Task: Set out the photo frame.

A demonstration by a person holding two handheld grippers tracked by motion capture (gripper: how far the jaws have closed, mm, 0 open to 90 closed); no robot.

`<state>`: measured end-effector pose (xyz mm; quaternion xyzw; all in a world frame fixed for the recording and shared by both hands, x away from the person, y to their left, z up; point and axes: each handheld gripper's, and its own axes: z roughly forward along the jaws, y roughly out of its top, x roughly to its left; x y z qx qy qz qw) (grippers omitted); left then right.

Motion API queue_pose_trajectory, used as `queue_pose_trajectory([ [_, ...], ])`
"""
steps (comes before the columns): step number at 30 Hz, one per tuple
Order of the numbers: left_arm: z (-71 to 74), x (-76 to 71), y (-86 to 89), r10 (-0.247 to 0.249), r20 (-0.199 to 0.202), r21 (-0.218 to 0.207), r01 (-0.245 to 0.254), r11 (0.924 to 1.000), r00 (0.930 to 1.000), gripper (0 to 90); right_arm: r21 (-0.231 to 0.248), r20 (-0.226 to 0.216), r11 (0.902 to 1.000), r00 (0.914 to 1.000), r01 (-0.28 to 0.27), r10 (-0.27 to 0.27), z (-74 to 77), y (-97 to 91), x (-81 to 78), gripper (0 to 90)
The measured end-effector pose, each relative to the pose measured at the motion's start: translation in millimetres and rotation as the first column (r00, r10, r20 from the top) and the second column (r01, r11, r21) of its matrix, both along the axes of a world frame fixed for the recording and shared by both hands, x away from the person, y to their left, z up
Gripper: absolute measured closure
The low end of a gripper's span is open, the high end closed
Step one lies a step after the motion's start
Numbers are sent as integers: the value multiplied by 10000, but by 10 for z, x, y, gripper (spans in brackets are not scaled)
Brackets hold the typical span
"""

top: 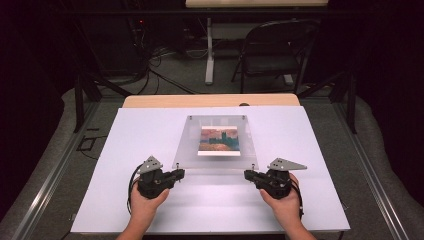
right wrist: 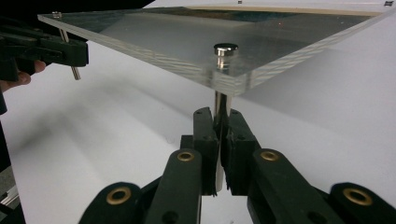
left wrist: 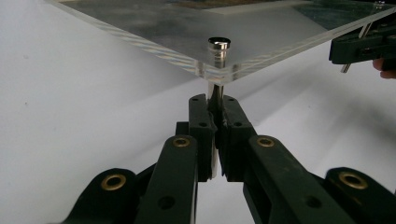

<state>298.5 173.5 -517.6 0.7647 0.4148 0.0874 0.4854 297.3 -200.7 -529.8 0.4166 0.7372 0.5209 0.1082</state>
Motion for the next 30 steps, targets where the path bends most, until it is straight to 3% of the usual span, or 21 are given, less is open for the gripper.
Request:
queue_pose_trajectory([
  [7, -34, 67, 32, 105, -43, 13, -105, 9999, 9999, 852, -197, 7, 9998, 10000, -61, 61, -19, 41, 126, 853],
  [13, -40, 242, 1, 259, 73, -74, -258, 9996, 9996, 851, -275, 116, 9995, 9998, 178, -175, -9, 49, 289, 853],
  [21, -66, 469, 4, 484, -85, -14, -485, 9988, 9988, 851, -520, -101, 9982, 9995, 282, -288, -11, 82, 505, 853],
  [30, -122, 570, -12, 609, -148, -12, -610, 9981, 9980, 851, -577, -147, 9971, 9986, 490, -499, -64, 107, 629, 852],
])
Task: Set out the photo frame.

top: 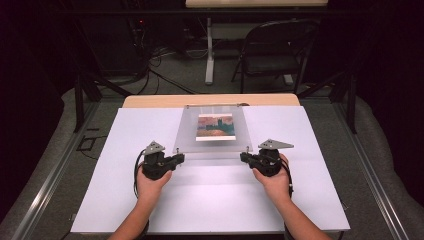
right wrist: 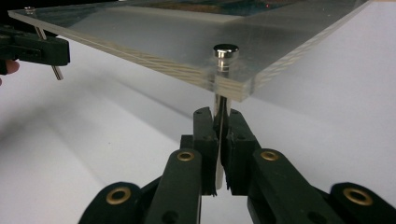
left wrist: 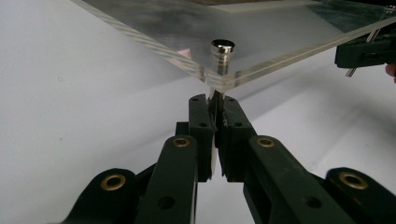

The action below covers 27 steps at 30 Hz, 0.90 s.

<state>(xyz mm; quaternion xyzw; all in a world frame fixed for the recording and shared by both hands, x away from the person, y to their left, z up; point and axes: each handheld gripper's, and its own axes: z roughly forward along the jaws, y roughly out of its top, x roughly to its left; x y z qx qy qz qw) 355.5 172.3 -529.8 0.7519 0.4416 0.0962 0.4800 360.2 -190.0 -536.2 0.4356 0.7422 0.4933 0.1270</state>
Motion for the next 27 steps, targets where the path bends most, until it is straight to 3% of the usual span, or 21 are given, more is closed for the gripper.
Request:
queue_pose_trajectory([
  [3, -64, -6, -40, -68, -75, 239, 69, 9997, 9999, 850, 12, -151, 9999, 9998, 99, -99, -69, -14, 5, 850],
  [8, -76, -26, -42, -33, -22, 283, 34, 9996, 10000, 851, 120, -178, 9996, 9995, 256, -254, -100, -22, -8, 850],
  [14, -144, -51, 1, -34, -146, 489, 42, 9988, 9999, 850, -299, -249, 9996, 9997, 26, -33, -142, 37, -55, 851],
  [27, -187, -70, 2, -164, -207, 627, 176, 9979, 9997, 850, -370, -294, 9993, 9996, -35, 24, -183, 53, -79, 849],
])
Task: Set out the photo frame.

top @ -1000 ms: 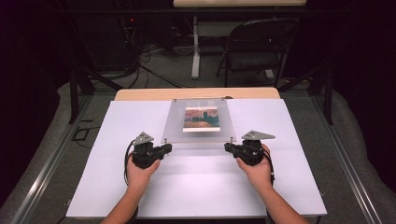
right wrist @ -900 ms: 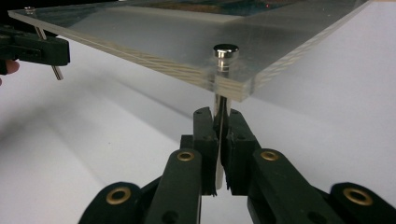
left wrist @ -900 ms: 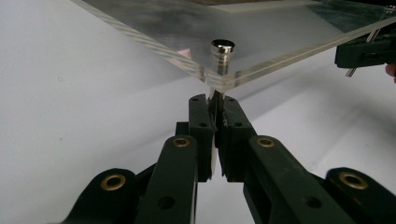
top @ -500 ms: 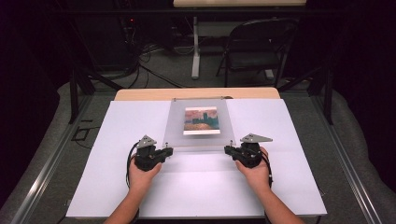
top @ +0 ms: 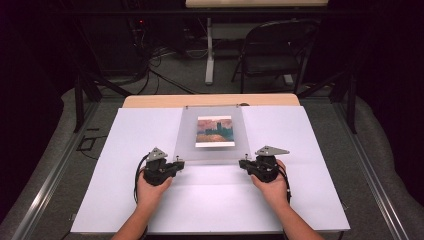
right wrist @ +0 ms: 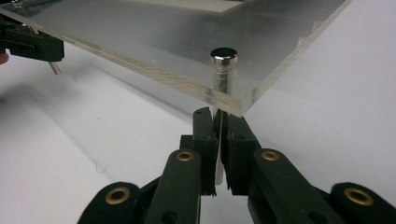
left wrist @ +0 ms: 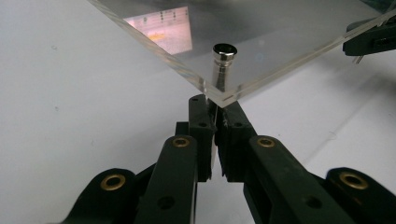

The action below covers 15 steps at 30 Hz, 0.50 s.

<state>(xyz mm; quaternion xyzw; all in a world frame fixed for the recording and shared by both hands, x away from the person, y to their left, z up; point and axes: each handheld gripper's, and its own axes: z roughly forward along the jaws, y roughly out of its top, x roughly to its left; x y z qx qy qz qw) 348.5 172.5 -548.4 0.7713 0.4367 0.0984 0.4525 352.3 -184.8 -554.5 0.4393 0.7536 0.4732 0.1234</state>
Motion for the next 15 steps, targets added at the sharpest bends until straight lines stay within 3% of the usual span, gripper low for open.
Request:
queue_pose_trajectory([
  [15, -128, 16, -62, -178, -307, 392, 190, 9991, 9994, 844, -397, -338, 9992, 9994, -11, -2, -117, -20, 29, 840],
])
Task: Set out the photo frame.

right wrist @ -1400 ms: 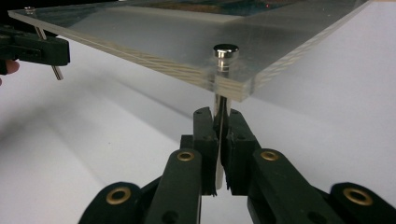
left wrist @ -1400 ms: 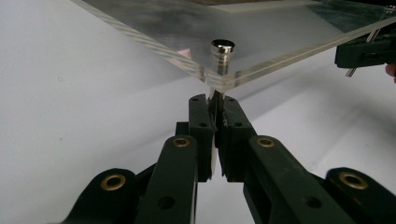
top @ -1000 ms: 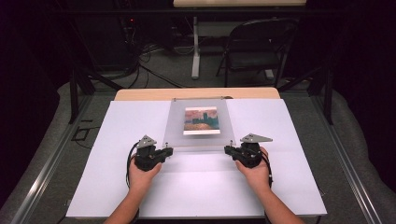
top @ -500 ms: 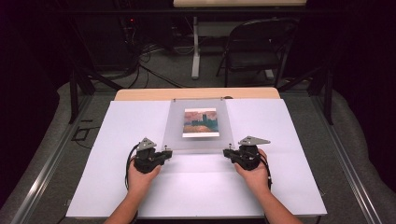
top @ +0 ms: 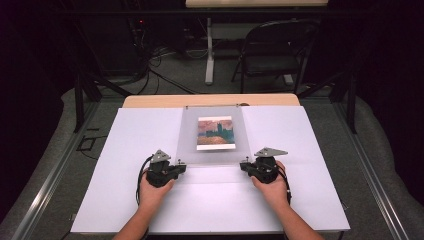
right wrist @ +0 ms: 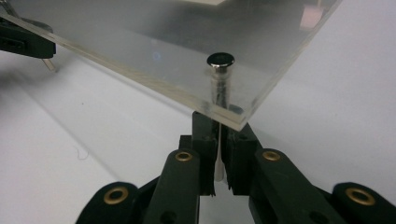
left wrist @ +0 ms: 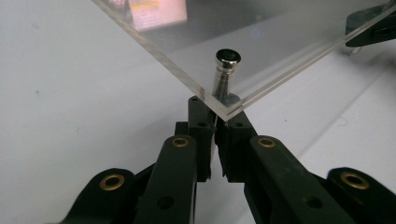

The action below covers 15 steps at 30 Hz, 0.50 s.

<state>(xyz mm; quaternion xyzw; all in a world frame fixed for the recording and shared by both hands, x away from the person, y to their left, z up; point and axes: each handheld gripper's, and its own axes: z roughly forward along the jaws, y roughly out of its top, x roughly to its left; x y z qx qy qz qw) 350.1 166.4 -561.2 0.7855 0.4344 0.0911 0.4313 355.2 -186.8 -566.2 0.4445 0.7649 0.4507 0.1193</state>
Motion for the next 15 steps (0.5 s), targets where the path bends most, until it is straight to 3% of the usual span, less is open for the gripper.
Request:
queue_pose_trajectory([
  [2, -9, 0, 4, 31, -30, -49, -31, 10000, 10000, 841, -33, -159, 10000, 9999, 42, -43, -29, 0, 2, 836],
  [15, -13, -4, 3, 147, -52, -202, -148, 9997, 9999, 819, 50, -186, 9998, 9997, 186, -185, -26, -5, -12, 806],
])
